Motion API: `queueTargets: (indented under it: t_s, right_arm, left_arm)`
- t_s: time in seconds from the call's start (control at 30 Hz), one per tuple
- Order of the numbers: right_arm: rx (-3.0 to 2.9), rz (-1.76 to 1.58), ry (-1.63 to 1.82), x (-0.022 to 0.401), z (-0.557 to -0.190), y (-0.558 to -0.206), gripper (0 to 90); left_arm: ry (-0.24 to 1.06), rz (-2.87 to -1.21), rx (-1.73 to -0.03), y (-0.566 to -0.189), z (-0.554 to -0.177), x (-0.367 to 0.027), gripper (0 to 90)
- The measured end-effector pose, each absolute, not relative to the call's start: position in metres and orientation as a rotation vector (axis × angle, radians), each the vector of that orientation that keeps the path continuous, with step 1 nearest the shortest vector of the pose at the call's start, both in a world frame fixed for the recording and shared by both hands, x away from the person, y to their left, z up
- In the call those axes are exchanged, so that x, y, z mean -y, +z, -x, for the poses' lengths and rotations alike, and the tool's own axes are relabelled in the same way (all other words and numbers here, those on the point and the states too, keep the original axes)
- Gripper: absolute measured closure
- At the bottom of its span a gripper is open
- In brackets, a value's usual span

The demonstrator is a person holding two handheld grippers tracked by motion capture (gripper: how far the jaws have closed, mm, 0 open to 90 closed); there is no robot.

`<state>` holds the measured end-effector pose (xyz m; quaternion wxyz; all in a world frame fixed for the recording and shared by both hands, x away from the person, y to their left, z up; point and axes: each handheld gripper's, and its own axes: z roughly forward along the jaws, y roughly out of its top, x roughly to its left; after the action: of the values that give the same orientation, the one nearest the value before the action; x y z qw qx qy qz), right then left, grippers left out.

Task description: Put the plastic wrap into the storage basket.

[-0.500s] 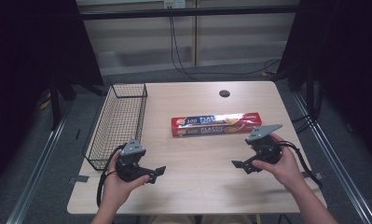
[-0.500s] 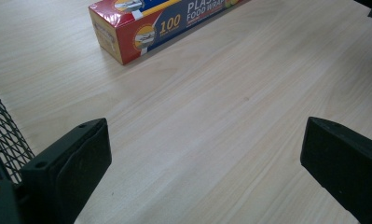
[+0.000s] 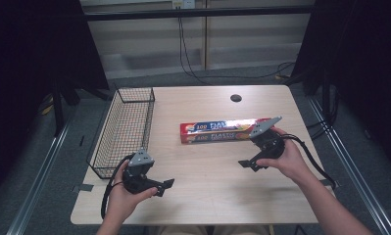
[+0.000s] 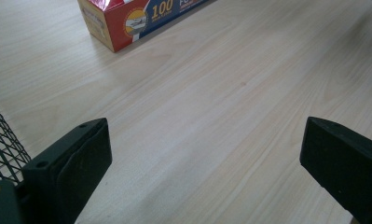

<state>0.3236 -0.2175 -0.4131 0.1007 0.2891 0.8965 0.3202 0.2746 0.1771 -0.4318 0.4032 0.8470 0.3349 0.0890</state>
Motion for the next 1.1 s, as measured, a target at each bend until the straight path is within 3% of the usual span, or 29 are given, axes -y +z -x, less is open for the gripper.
queueTargets:
  t_s: [1.1]
  right_arm:
    - [-2.730, -0.744, 0.794, 0.204, -0.410, -0.411, 3.1]
  left_arm:
    - [0.185, -2.154, -0.820, -0.433, -0.272, -0.174, 2.2]
